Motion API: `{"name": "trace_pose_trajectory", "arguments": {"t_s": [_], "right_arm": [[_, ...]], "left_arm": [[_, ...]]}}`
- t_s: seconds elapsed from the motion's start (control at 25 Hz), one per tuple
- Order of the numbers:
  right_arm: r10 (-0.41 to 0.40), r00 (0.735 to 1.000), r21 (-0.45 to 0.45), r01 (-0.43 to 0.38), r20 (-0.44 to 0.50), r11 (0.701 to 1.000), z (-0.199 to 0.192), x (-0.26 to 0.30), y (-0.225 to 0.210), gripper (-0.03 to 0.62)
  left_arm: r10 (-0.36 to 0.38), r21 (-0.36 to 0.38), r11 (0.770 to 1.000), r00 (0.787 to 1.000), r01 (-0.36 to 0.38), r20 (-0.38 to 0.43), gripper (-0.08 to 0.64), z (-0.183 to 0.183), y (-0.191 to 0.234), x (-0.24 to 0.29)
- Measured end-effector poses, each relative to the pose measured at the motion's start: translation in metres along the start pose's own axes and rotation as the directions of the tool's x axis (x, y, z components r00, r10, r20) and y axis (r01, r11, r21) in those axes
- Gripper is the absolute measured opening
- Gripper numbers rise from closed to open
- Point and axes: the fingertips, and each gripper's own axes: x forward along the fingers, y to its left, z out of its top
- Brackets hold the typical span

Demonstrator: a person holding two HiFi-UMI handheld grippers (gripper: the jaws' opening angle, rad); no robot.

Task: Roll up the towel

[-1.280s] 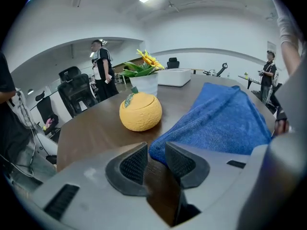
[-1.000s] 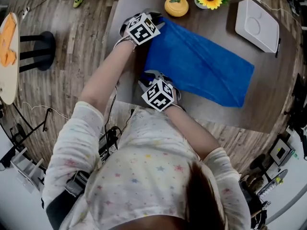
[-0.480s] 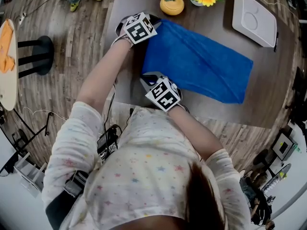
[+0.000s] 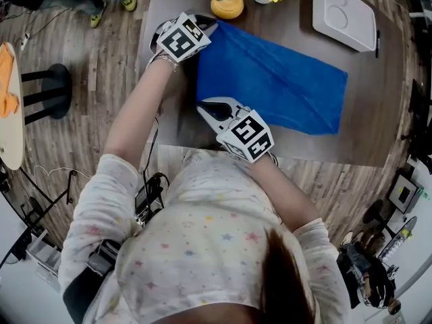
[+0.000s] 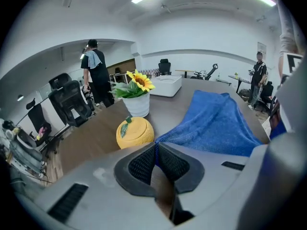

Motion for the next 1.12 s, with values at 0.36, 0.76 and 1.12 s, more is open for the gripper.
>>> {"name": "trace_pose_trajectory", "arguments": {"t_s": [0.36, 0.76, 1.12], "right_arm": [[-0.012, 0.991, 0.003, 0.012, 0.137, 1.0, 0.028, -0.048, 0.022, 0.014], [-0.119, 0.959, 0.075, 0.103, 0.257, 0.992, 0.019, -0.127, -0.003, 0.014], [-0.263, 0.904, 0.199, 0.204, 0.338, 0.959, -0.012, -0.225, -0.039, 0.014]], "left_arm": [[0.058, 0.092, 0.994, 0.998, -0.059, 0.016, 0.023, 0.054, -0.009, -0.026], [0.059, 0.148, 0.987, 0.998, -0.061, 0.022, 0.025, 0.11, -0.039, -0.017], [0.013, 0.221, 0.975, 0.999, -0.021, 0.037, 0.025, 0.179, -0.089, 0.029]]}}
